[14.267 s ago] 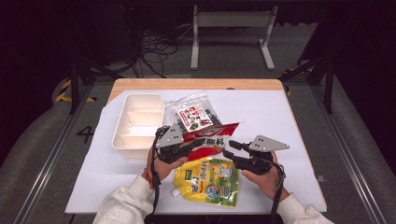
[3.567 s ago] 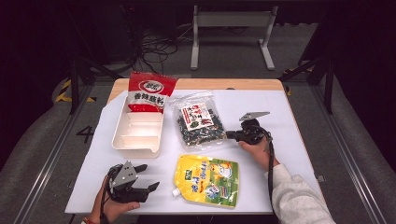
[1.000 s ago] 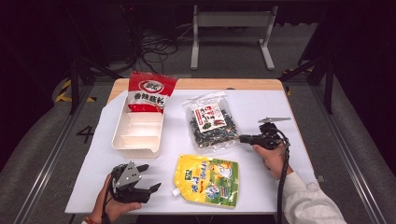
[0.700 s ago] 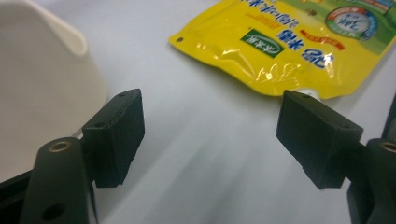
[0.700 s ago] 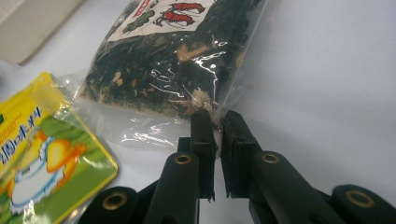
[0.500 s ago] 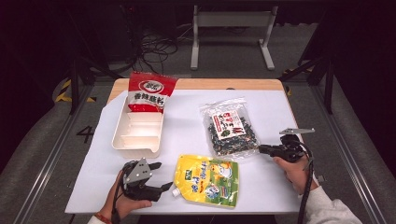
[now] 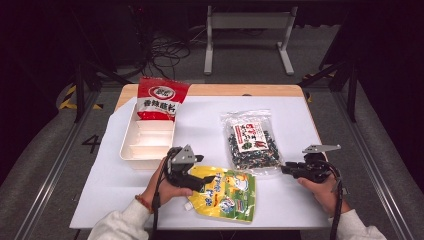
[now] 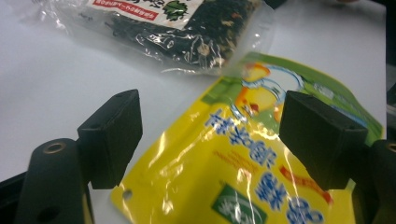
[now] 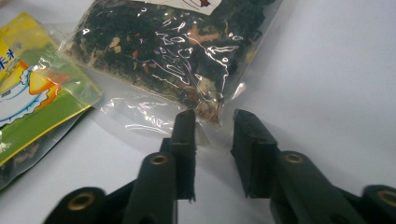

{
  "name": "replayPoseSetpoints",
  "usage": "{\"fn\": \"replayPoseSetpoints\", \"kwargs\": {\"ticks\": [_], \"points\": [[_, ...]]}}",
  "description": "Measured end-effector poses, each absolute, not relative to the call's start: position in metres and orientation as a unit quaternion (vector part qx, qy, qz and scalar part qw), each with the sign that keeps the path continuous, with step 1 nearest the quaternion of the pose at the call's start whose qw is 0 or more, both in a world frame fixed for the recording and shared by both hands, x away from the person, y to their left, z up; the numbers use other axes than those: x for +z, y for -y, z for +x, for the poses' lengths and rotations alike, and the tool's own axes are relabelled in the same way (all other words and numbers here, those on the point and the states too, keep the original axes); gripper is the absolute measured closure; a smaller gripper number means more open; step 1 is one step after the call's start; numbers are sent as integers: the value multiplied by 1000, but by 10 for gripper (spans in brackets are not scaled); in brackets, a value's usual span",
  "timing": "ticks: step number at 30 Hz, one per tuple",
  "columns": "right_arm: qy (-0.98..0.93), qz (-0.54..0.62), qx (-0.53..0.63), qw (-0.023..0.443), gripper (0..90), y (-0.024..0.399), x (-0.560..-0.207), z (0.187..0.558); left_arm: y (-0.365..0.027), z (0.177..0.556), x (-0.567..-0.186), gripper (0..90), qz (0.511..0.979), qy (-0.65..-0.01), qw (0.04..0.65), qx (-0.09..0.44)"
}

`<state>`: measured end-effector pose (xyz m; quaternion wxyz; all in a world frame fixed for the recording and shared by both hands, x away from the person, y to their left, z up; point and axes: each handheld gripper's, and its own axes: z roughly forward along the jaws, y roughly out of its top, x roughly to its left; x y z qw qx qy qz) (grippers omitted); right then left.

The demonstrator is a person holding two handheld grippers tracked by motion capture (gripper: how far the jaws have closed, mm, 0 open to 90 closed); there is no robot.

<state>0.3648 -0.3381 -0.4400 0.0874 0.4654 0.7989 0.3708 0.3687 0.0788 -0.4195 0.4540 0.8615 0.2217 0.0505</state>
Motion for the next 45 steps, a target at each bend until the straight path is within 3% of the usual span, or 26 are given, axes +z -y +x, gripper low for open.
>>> {"fn": "replayPoseSetpoints", "kwargs": {"ticks": [5,13,16,28,35,41,45], "points": [[-801,449,382,105,538,337,-429,377,-55,405,-423,205,861,-243,447,3],[-791,444,407,106,391,330,-427,429,-21,444,-440,157,877,-273,395,-23],[-786,454,411,88,354,325,-436,449,-15,460,-449,154,871,-302,386,-28],[-778,473,411,47,252,319,-447,463,-7,478,-456,139,846,-331,414,-66],[-774,472,420,27,301,318,-449,464,-12,479,-456,170,851,-332,405,-31],[-775,463,430,-12,513,315,-450,465,-14,479,-456,151,847,-332,413,-46],[-776,458,433,-6,620,315,-448,463,-21,477,-454,131,841,-341,417,-58]]}}
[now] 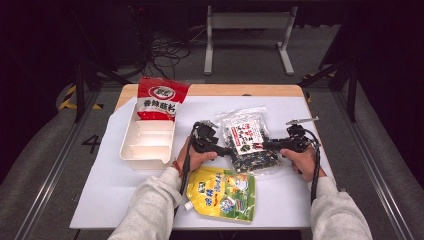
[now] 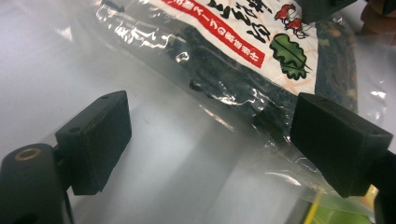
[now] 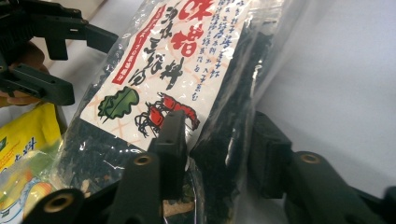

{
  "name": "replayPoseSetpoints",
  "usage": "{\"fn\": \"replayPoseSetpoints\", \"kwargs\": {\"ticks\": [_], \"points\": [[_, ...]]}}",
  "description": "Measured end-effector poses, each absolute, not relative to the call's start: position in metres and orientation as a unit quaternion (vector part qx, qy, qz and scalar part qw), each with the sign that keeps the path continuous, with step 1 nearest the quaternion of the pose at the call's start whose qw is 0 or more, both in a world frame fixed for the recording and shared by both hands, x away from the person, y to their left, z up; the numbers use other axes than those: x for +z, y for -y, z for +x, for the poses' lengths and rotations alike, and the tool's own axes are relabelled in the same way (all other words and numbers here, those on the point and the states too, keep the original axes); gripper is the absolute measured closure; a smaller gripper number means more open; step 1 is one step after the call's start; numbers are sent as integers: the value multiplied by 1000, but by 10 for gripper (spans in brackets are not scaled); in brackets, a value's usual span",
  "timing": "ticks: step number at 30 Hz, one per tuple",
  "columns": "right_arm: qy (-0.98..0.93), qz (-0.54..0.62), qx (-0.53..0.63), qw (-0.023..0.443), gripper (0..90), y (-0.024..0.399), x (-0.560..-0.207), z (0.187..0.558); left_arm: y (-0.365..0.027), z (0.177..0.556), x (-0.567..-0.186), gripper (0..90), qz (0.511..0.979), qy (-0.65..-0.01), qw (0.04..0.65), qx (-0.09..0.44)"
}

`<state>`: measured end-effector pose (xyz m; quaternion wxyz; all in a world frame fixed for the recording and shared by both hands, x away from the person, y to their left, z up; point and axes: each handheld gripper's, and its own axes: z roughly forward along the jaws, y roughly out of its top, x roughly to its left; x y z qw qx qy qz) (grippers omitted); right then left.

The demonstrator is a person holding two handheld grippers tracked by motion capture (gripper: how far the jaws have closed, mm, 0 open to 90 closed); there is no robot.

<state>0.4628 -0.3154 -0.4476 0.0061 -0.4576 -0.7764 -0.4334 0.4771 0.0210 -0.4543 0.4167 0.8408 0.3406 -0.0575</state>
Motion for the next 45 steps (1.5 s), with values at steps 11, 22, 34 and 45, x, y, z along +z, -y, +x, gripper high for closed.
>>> {"fn": "replayPoseSetpoints", "kwargs": {"ticks": [11,22,34,45], "points": [[765,-431,-478,-25,781,322,-441,448,-45,451,-433,125,836,-308,454,-16],[747,-367,-549,-69,806,323,-427,430,-45,450,-430,134,833,-282,476,-2],[735,-325,-588,-93,809,307,-416,419,-44,450,-428,126,824,-263,501,-17],[736,-287,-604,-104,809,282,-407,411,-44,443,-413,194,815,-229,533,-5]]}}
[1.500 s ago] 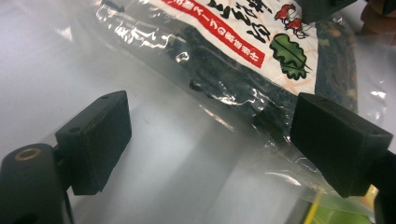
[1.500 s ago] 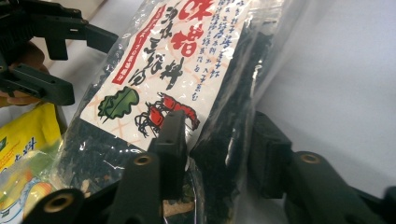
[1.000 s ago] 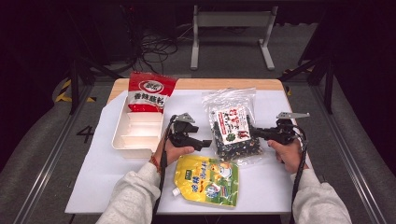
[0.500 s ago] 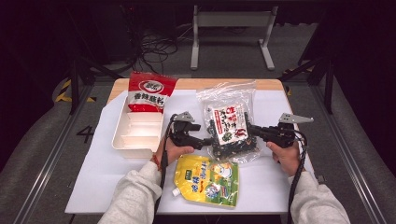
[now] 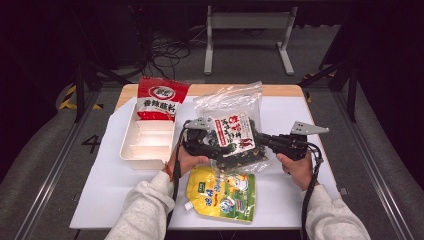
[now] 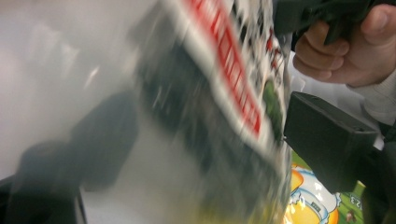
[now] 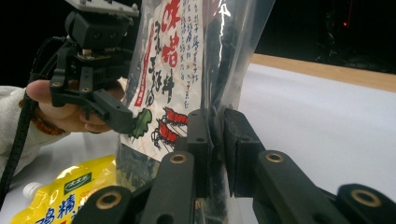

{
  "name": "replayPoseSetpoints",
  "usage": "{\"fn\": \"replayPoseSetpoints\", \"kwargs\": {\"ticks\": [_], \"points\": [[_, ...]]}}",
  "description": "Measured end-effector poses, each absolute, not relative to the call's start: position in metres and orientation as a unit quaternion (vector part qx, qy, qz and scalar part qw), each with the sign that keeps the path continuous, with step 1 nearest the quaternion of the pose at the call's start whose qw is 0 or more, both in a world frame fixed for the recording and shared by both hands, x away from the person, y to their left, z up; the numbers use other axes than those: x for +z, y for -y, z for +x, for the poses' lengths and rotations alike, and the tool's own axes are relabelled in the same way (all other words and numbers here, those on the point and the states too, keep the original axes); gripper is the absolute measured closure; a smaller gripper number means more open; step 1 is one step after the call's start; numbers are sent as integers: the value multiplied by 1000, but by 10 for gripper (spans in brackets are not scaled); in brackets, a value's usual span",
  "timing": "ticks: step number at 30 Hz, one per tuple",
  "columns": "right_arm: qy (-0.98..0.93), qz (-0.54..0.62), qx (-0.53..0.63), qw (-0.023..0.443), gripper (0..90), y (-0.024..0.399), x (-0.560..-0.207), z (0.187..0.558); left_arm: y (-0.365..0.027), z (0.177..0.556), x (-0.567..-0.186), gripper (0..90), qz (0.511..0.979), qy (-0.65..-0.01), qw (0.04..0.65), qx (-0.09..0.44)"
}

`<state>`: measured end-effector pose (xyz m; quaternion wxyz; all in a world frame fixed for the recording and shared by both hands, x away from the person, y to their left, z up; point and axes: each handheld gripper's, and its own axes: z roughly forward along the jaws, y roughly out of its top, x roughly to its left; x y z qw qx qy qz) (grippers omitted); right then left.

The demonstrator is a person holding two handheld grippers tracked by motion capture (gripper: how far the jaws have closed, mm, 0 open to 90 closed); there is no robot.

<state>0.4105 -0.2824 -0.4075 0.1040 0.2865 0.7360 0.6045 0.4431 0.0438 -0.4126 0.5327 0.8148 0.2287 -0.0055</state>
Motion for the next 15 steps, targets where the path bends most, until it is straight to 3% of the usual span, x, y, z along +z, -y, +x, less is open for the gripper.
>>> {"fn": "replayPoseSetpoints", "kwargs": {"ticks": [4,10,15], "points": [[-745,270,598,116,809,273,-404,406,-52,439,-403,267,799,-220,559,9],[-755,263,587,129,805,268,-403,404,-63,437,-397,473,786,-221,577,22],[-761,269,575,138,792,264,-406,405,-64,431,-390,648,784,-183,592,34]]}}
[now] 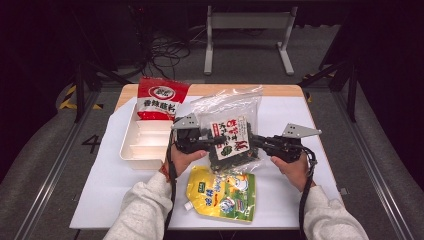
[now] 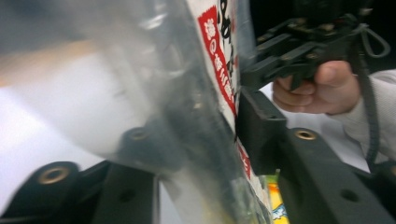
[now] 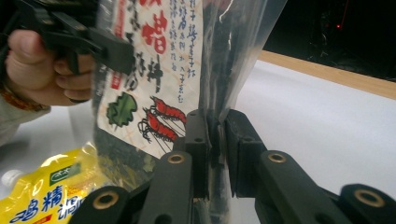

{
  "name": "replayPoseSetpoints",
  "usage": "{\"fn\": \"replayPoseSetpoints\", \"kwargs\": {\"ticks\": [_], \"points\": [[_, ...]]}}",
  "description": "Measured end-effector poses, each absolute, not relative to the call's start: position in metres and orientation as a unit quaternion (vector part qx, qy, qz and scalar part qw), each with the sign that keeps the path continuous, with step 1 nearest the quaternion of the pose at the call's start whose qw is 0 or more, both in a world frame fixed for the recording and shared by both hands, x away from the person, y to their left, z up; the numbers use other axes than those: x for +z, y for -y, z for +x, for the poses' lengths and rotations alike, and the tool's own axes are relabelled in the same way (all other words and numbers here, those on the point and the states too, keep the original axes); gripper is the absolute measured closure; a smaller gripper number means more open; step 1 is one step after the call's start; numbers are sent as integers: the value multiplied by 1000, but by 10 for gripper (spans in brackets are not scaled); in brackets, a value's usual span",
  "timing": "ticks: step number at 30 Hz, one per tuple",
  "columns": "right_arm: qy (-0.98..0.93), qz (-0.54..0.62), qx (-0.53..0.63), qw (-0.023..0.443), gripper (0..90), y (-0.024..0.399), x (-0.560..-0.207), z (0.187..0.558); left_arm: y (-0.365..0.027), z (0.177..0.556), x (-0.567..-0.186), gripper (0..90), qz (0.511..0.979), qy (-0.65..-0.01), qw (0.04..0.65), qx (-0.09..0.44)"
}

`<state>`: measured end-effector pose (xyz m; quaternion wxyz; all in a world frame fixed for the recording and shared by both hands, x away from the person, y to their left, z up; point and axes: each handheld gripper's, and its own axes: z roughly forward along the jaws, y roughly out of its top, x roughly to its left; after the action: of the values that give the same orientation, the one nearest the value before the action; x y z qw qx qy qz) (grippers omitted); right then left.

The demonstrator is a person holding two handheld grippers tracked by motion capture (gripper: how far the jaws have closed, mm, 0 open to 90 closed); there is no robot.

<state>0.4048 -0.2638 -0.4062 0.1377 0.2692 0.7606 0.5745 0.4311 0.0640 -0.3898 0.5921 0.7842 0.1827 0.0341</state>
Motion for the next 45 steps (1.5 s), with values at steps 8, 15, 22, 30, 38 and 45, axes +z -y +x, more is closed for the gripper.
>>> {"fn": "replayPoseSetpoints", "kwargs": {"ticks": [8,15,22,30,38,45], "points": [[-769,269,560,153,741,257,-404,402,-65,422,-375,737,802,-142,577,59],[-765,278,558,162,675,258,-401,402,-87,418,-358,742,801,-141,573,103],[-771,288,547,154,527,261,-399,399,-136,416,-330,742,787,-151,576,164],[-764,305,549,147,481,275,-398,397,-202,415,-315,741,772,-168,573,218],[-772,300,542,140,460,273,-400,394,-242,419,-323,740,767,-182,564,246],[-786,296,528,130,449,265,-407,394,-261,423,-327,740,773,-181,554,251]]}}
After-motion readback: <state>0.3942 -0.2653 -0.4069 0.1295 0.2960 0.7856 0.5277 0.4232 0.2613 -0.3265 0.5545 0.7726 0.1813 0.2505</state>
